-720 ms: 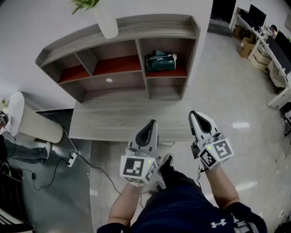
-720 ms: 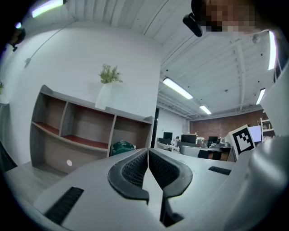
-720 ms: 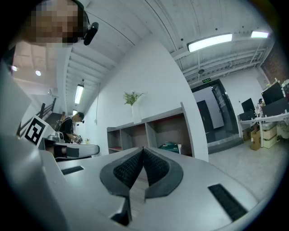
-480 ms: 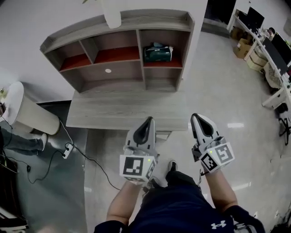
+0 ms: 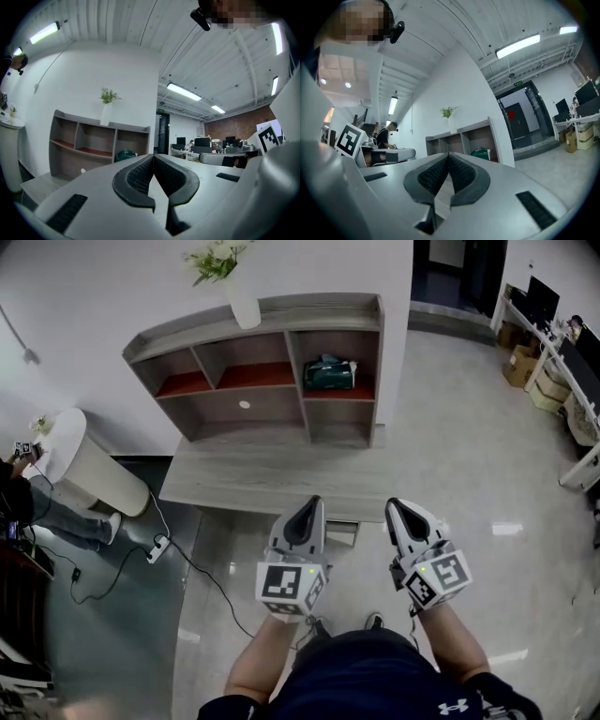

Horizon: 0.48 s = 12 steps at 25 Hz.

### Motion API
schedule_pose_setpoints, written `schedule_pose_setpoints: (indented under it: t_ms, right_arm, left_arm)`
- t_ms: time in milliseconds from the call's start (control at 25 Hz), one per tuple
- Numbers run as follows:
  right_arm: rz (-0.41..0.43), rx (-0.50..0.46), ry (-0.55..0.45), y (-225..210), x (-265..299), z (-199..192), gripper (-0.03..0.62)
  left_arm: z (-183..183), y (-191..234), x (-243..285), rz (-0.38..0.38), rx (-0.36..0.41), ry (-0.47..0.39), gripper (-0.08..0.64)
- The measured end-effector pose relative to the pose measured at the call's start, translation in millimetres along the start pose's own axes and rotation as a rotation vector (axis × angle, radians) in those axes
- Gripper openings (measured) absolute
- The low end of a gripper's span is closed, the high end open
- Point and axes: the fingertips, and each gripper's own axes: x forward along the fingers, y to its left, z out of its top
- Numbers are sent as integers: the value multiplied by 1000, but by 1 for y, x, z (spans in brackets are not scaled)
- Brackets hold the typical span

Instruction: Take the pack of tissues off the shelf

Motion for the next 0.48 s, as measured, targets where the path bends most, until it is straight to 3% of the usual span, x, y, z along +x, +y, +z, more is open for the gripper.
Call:
schedule_pose_setpoints:
  t_ms: [480]
  right_arm:
    - [82, 21, -5, -44, -35, 6, 12]
  left_arm:
    - [-3, -52, 13, 104, 29, 10, 17]
